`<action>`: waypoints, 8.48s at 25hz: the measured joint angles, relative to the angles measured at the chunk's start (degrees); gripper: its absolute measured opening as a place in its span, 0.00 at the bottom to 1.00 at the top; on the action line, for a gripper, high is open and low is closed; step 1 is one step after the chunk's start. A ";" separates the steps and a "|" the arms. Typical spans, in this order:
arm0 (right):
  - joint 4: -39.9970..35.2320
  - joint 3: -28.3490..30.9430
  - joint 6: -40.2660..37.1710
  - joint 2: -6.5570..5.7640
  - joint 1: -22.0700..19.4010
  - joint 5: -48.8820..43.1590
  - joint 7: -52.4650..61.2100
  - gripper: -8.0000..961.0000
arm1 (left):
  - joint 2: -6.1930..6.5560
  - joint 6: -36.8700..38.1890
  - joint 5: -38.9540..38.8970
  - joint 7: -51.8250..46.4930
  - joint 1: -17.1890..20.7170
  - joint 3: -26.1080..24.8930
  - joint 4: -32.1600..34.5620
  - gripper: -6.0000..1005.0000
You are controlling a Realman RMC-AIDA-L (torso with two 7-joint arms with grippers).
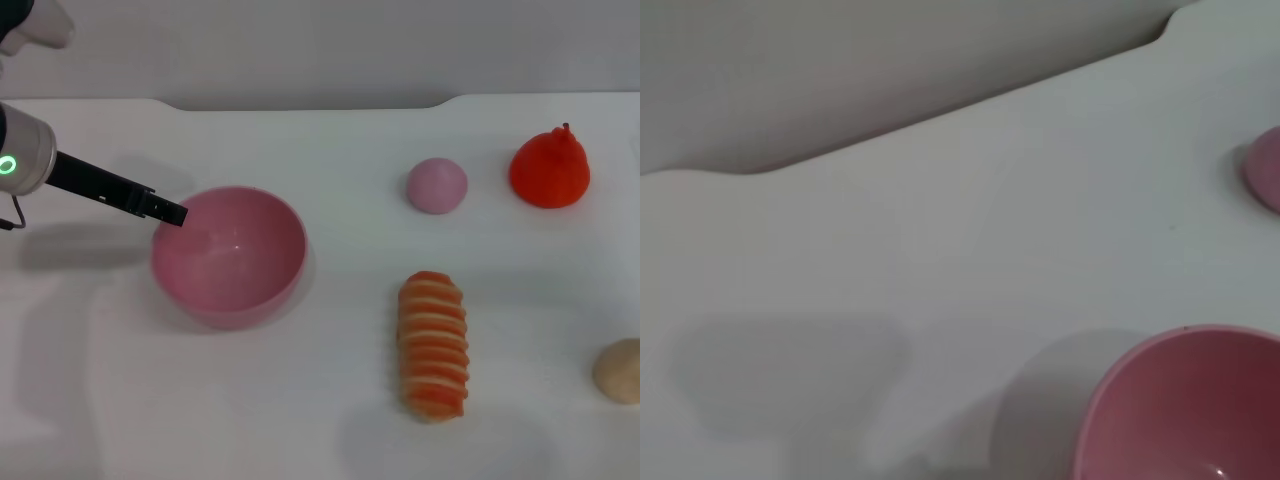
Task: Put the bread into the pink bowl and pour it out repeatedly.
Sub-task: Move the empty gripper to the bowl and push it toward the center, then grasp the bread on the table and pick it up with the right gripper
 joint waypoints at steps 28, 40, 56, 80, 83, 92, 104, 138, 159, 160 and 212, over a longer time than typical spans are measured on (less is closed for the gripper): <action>-0.45 -0.28 -0.01 0.00 0.14 0.03 0.00 0.73 | -0.30 -6.48 0.91 2.19 -0.89 0.07 -9.93 0.72; -0.48 -0.27 0.00 0.00 0.53 0.02 0.00 0.73 | -0.31 -6.59 0.90 2.33 -1.00 0.06 -10.36 0.69; -0.26 -0.27 -0.01 0.00 0.50 0.23 0.00 0.73 | -0.38 -7.84 0.91 1.87 -0.90 0.06 -10.46 0.38; -0.40 -0.28 1.14 0.09 0.55 0.44 0.12 0.73 | -0.38 -8.64 0.60 1.58 -1.00 -0.47 -9.11 0.05; -2.04 -0.39 5.23 0.01 0.68 0.18 2.19 0.73 | -0.32 -8.63 0.63 1.50 -1.02 -0.50 -8.79 0.05; -20.85 -1.50 35.12 -0.59 -0.26 -9.78 4.72 0.73 | -0.25 -8.63 0.85 1.40 0.16 -3.47 -6.12 0.05; -51.59 -5.60 77.51 -0.83 -0.56 -16.84 -0.74 0.73 | -0.16 -9.97 0.88 1.69 1.16 -3.25 -6.09 0.05; -67.11 19.23 167.80 -5.63 24.92 23.52 -32.29 0.72 | -0.09 -9.65 0.90 2.98 -0.57 -2.92 -6.14 0.05; -36.82 12.35 163.14 -1.15 28.92 20.55 -36.86 0.72 | -0.59 -10.17 0.45 5.05 -1.18 -2.83 -6.72 0.05; -36.19 12.02 162.45 -0.99 28.74 20.39 -37.17 0.72 | -0.61 -10.18 0.41 5.14 -1.11 -2.83 -6.72 0.05; -28.30 10.18 152.82 -0.50 23.74 14.01 -37.76 0.70 | -0.74 -9.15 -1.06 5.17 -0.43 0.15 -7.42 0.05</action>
